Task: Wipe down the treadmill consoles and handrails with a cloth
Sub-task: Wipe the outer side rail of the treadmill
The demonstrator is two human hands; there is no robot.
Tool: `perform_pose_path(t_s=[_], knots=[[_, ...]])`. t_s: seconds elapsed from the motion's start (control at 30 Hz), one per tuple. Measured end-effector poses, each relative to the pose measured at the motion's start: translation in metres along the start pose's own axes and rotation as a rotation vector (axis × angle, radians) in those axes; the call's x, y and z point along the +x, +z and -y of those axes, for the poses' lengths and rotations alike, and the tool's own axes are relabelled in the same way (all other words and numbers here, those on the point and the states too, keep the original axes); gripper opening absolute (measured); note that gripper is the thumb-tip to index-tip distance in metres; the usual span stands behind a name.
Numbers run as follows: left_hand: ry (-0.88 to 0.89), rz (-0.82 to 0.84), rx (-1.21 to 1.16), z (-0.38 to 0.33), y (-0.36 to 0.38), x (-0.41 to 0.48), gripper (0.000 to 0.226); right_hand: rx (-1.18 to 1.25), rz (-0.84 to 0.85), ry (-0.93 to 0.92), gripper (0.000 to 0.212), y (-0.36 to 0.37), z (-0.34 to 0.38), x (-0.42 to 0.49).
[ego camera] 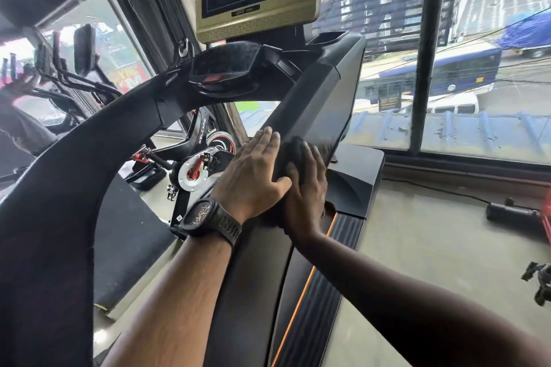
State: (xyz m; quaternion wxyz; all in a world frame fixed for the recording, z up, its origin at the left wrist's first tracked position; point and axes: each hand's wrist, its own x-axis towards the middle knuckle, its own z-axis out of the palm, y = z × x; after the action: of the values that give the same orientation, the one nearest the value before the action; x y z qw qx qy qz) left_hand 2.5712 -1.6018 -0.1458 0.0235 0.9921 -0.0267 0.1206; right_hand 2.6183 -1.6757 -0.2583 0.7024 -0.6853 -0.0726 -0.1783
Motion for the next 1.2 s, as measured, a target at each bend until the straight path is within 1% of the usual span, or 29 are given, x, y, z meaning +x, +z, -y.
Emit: perform_pose_path(t_s=[0.03,0.1,0.13,0.17,0.23,0.27,0.3,0.37,0.4,0.43,0.47,0.57,0.6,0.63,0.67,0.73,0.8,0.83,0.87,0.93,0.97,1.0,1.1,1.13,1.17,1.2], knots=[[-0.001,-0.006,-0.005,0.0,-0.001,0.002,0.084,-0.024,0.013,-0.1,0.054,-0.001,0.003,0.006],[-0.004,-0.002,-0.02,0.0,-0.001,0.005,0.089,-0.109,0.019,-0.207,0.053,-0.004,0.004,0.03],[-0.015,0.005,-0.022,0.0,-0.002,0.008,0.091,-0.107,0.006,-0.183,0.052,-0.003,0.002,0.043],[-0.021,0.013,-0.026,0.0,-0.002,0.009,0.092,-0.077,-0.02,-0.097,0.051,-0.003,-0.002,0.052],[-0.023,0.019,-0.022,-0.001,-0.002,0.01,0.092,-0.008,-0.048,0.14,0.052,-0.001,-0.004,0.048],[-0.029,0.016,-0.012,-0.002,-0.002,0.012,0.092,0.001,-0.029,0.166,0.053,-0.001,-0.003,0.041],[-0.035,0.008,-0.003,-0.003,-0.002,0.015,0.092,-0.015,-0.009,0.083,0.053,-0.002,-0.001,0.032],[-0.041,-0.013,0.003,-0.004,-0.001,0.02,0.092,-0.05,0.043,-0.167,0.054,-0.005,-0.001,0.022],[-0.045,-0.015,0.001,-0.005,-0.001,0.022,0.091,-0.071,0.058,-0.224,0.053,-0.005,-0.002,0.03],[-0.044,-0.01,0.007,-0.004,-0.001,0.022,0.091,-0.096,0.05,-0.226,0.052,-0.005,-0.003,0.042],[-0.041,0.0,0.02,-0.005,-0.001,0.022,0.09,-0.103,0.025,-0.189,0.052,-0.004,-0.004,0.053],[-0.064,0.022,0.035,-0.008,-0.001,0.026,0.089,-0.029,-0.052,0.048,0.056,-0.001,-0.007,0.07],[-0.075,0.024,0.032,-0.01,-0.001,0.029,0.09,-0.013,-0.039,0.108,0.059,-0.001,-0.007,0.067],[-0.084,0.028,0.036,-0.012,0.0,0.032,0.092,-0.005,-0.017,0.109,0.06,-0.002,-0.005,0.06],[-0.087,0.032,0.043,-0.014,0.002,0.035,0.095,-0.005,0.004,0.05,0.059,-0.003,-0.005,0.053],[-0.092,0.033,0.048,-0.016,0.003,0.038,0.099,-0.026,0.037,-0.132,0.055,-0.006,-0.006,0.049],[-0.092,0.033,0.037,-0.015,0.003,0.038,0.1,-0.106,0.043,-0.226,0.053,-0.006,-0.011,0.066],[-0.091,0.034,0.032,-0.015,0.003,0.038,0.099,-0.118,0.023,-0.203,0.053,-0.006,-0.014,0.076],[-0.092,0.031,0.029,-0.016,0.003,0.038,0.099,-0.097,-0.008,-0.118,0.053,-0.005,-0.018,0.084],[-0.103,0.011,0.016,-0.015,0.004,0.039,0.099,-0.011,-0.049,0.124,0.057,-0.003,-0.021,0.085],[-0.111,0.001,0.0,-0.015,0.004,0.04,0.098,0.011,-0.038,0.175,0.059,-0.003,-0.019,0.079],[-0.115,-0.007,-0.017,-0.015,0.004,0.041,0.098,0.009,-0.021,0.142,0.059,-0.004,-0.017,0.071],[-0.106,-0.025,-0.035,-0.014,0.005,0.041,0.097,-0.031,0.035,-0.167,0.053,-0.008,-0.015,0.064],[-0.108,-0.027,-0.04,-0.014,0.005,0.041,0.096,-0.06,0.029,-0.228,0.052,-0.007,-0.015,0.073],[-0.113,-0.025,-0.043,-0.014,0.005,0.041,0.096,-0.076,0.005,-0.231,0.052,-0.006,-0.015,0.083],[-0.115,-0.024,-0.043,-0.014,0.004,0.041,0.096,-0.069,-0.024,-0.172,0.052,-0.005,-0.016,0.093]])
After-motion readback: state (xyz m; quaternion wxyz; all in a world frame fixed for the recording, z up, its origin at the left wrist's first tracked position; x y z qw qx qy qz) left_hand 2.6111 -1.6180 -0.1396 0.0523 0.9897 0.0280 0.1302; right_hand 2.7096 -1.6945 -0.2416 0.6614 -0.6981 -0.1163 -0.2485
